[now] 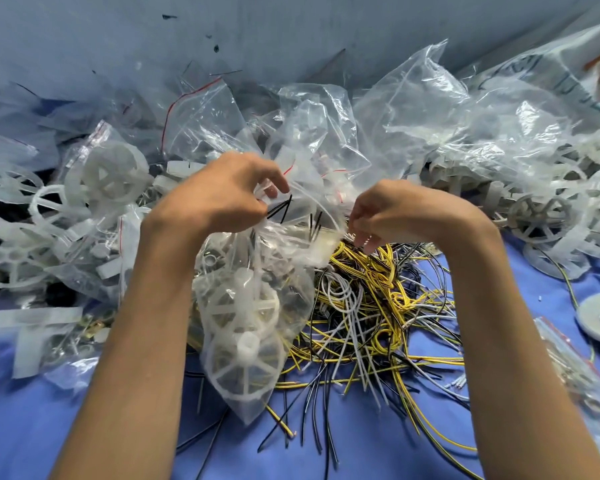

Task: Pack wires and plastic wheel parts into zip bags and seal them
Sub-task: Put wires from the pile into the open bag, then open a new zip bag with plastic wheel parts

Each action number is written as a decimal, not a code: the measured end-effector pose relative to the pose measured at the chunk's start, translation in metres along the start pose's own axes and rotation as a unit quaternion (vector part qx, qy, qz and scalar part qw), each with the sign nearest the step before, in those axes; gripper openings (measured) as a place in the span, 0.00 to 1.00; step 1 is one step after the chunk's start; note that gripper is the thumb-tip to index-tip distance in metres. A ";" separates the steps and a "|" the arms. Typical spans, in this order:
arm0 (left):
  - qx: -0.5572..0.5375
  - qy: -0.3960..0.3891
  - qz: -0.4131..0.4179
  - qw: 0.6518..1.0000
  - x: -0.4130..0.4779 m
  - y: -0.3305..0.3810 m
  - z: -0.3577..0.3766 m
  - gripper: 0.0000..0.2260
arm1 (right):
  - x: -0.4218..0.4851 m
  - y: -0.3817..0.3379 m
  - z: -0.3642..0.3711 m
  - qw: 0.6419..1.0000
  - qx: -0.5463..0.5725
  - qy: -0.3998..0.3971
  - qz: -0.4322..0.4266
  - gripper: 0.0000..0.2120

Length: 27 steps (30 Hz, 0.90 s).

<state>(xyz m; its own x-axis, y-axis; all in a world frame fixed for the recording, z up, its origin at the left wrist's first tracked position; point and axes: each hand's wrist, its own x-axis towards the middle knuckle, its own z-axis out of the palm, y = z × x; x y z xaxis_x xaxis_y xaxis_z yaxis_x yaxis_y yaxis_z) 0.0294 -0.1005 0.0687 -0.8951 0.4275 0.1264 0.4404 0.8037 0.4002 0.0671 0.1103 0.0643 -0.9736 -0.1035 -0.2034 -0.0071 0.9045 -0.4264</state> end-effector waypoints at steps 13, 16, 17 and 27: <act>0.033 -0.029 -0.044 0.998 0.002 0.003 0.004 0.15 | 0.001 -0.015 0.016 0.979 -0.184 -0.081 -0.027 0.05; 0.043 -0.029 -0.052 0.997 0.001 0.002 0.002 0.12 | -0.003 -0.010 0.010 0.988 -0.147 -0.033 -0.037 0.05; 0.040 -0.027 -0.052 0.997 0.001 0.003 0.001 0.12 | -0.005 -0.009 0.006 0.992 -0.121 -0.010 -0.039 0.09; 0.001 0.135 -0.004 0.991 0.002 0.038 0.009 0.12 | 0.001 -0.008 -0.014 0.937 0.135 0.323 0.009 0.12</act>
<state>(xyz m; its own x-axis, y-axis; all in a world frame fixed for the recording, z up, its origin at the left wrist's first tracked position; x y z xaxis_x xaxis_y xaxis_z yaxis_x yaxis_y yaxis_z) 0.0451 -0.0660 0.0760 -0.8844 0.2958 0.3610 0.4335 0.8072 0.4005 0.0630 0.1086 0.0796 -0.9087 0.2610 0.3259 -0.0167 0.7573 -0.6528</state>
